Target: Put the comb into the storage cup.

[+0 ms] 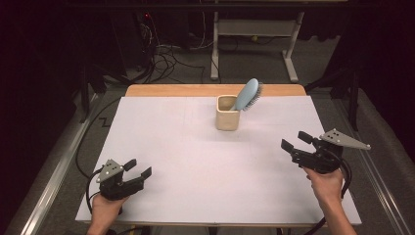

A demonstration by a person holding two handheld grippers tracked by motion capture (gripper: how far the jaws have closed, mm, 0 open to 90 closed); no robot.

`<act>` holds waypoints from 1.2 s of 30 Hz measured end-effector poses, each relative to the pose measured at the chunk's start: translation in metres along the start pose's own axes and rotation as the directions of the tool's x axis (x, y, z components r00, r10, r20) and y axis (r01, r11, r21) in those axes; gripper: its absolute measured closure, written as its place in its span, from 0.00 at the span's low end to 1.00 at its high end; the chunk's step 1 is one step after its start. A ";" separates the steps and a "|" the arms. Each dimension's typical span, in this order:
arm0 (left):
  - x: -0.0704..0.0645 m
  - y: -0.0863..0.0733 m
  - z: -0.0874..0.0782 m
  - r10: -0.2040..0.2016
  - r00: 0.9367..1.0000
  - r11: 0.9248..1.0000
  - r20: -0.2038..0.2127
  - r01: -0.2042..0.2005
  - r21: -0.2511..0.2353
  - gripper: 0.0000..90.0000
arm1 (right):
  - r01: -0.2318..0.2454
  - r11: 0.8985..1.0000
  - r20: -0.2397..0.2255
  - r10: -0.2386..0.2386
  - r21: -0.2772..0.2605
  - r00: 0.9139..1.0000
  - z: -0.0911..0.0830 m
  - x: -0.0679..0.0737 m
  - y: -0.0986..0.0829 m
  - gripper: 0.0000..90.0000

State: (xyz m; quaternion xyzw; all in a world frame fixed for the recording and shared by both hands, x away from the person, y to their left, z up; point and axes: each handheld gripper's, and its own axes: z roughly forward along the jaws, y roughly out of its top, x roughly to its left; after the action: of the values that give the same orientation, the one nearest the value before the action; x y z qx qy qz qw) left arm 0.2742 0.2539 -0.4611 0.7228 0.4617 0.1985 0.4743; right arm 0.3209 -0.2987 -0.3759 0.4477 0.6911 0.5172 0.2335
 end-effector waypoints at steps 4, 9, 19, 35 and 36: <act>0.000 0.000 0.000 0.000 1.000 1.000 0.000 0.000 0.000 0.35 | -0.003 1.000 -0.001 0.003 -0.004 1.000 -0.003 0.000 -0.003 0.29; 0.000 0.000 0.000 -0.002 1.000 1.000 0.001 0.002 0.002 0.35 | -0.001 1.000 0.010 0.001 -0.009 1.000 -0.005 -0.001 -0.007 0.30; 0.000 0.000 0.000 -0.001 1.000 1.000 0.001 0.001 0.002 0.35 | -0.022 1.000 0.006 0.022 -0.010 1.000 -0.007 -0.004 -0.016 0.30; -0.002 0.000 0.000 0.007 1.000 1.000 0.003 -0.007 0.002 0.35 | -0.015 1.000 0.009 0.015 0.009 1.000 -0.006 0.000 -0.026 0.31; -0.002 0.000 0.000 0.008 1.000 1.000 0.003 -0.008 0.003 0.35 | -0.013 1.000 0.007 0.013 0.010 1.000 -0.005 0.001 -0.027 0.31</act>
State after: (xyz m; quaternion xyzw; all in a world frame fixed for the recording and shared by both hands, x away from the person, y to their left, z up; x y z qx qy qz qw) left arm 0.2728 0.2523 -0.4605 0.7258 0.4584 0.1986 0.4729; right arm 0.3062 -0.3018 -0.3988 0.4549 0.6901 0.5137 0.2301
